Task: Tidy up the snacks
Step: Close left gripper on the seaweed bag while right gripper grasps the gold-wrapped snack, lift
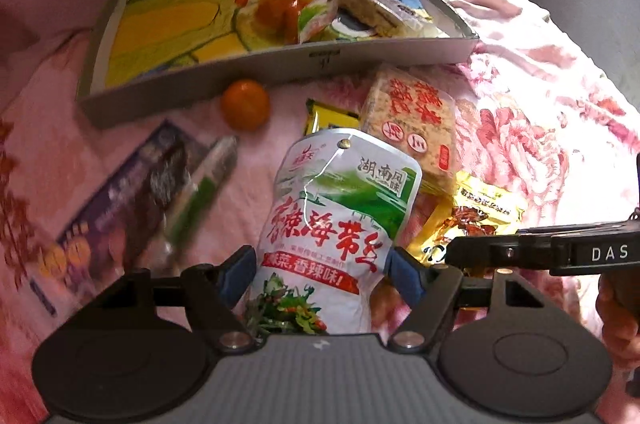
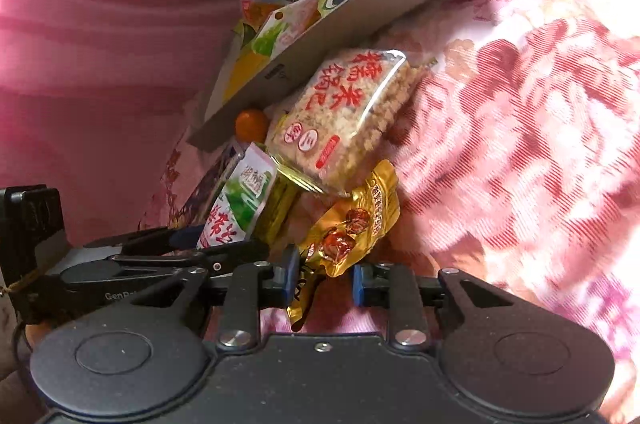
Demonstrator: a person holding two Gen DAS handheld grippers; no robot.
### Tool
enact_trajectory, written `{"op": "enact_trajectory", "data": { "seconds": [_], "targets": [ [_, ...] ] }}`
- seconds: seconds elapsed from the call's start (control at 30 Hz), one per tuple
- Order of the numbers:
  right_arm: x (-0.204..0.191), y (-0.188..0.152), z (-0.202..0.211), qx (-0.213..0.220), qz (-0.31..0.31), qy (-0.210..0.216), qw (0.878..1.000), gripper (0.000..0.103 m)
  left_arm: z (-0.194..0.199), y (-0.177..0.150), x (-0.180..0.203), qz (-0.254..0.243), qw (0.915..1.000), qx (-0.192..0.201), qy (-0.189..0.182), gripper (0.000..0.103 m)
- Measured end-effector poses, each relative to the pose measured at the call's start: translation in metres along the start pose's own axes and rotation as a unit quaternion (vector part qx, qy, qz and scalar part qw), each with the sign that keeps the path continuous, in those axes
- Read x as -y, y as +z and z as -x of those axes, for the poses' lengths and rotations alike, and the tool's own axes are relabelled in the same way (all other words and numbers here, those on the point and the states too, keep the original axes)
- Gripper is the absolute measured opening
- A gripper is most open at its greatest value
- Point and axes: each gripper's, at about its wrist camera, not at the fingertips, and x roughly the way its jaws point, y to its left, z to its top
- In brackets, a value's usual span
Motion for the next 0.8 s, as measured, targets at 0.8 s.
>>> {"op": "enact_trajectory", "data": {
  "seconds": [0.8],
  "targets": [
    [-0.002, 0.004, -0.014, -0.001, -0.021, 0.007, 1.0, 0.027, 0.004, -0.015, 0.018, 0.066, 0.9958, -0.014, 0.062, 0.065]
  ]
}}
